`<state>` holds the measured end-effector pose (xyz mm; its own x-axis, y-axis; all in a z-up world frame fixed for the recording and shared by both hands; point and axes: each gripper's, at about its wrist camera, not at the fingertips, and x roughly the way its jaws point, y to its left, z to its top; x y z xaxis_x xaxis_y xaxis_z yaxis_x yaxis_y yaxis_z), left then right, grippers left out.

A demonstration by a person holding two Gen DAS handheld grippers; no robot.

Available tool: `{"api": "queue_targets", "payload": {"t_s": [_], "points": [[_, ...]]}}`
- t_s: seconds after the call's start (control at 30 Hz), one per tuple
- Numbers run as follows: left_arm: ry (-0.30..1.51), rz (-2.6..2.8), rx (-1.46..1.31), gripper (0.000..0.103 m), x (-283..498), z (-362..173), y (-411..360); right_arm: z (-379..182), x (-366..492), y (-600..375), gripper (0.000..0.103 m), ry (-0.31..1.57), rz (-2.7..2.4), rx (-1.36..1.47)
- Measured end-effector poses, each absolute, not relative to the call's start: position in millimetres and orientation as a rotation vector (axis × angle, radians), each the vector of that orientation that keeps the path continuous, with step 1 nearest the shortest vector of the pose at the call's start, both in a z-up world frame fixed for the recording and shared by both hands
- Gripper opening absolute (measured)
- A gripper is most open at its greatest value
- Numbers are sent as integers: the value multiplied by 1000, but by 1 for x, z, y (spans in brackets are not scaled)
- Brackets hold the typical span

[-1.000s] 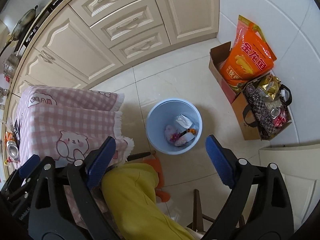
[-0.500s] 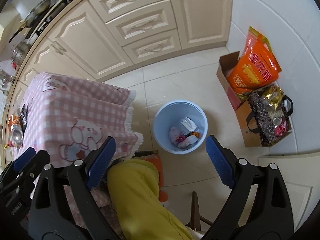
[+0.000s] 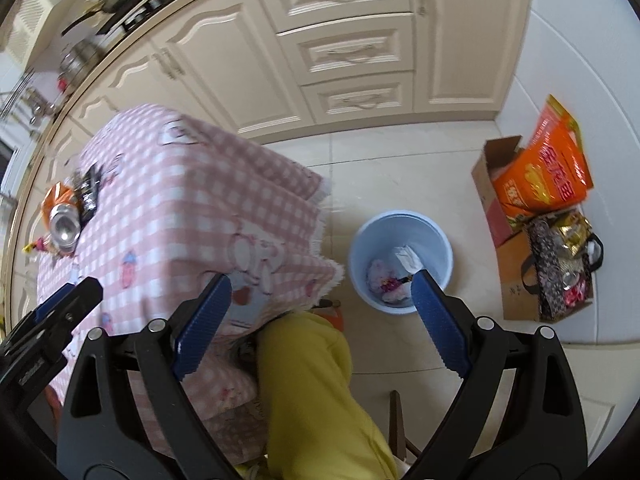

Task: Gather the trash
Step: 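Move both tools back over the table toward the remaining trash, then grasp the yellow-and-clear wrapper with the left tool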

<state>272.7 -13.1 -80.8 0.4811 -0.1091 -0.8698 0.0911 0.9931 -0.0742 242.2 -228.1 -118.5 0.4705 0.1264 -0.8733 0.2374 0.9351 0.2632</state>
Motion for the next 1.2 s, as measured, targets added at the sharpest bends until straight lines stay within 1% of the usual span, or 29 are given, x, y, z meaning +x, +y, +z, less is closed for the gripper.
{"api": "queue_targets", "payload": {"t_s": [0.37, 0.8, 0.97, 1.2], "points": [[1045, 4, -141, 75, 273, -73, 73, -94, 264, -155, 90, 1066, 72, 313], [1005, 190, -271, 77, 271, -62, 191, -64, 295, -13, 90, 1054, 306, 170], [993, 214, -298, 77, 276, -57, 220, -58, 303, 30, 90, 1053, 367, 131], [1047, 200, -388, 77, 308, -68, 249, -48, 319, 62, 90, 1042, 389, 106]]}}
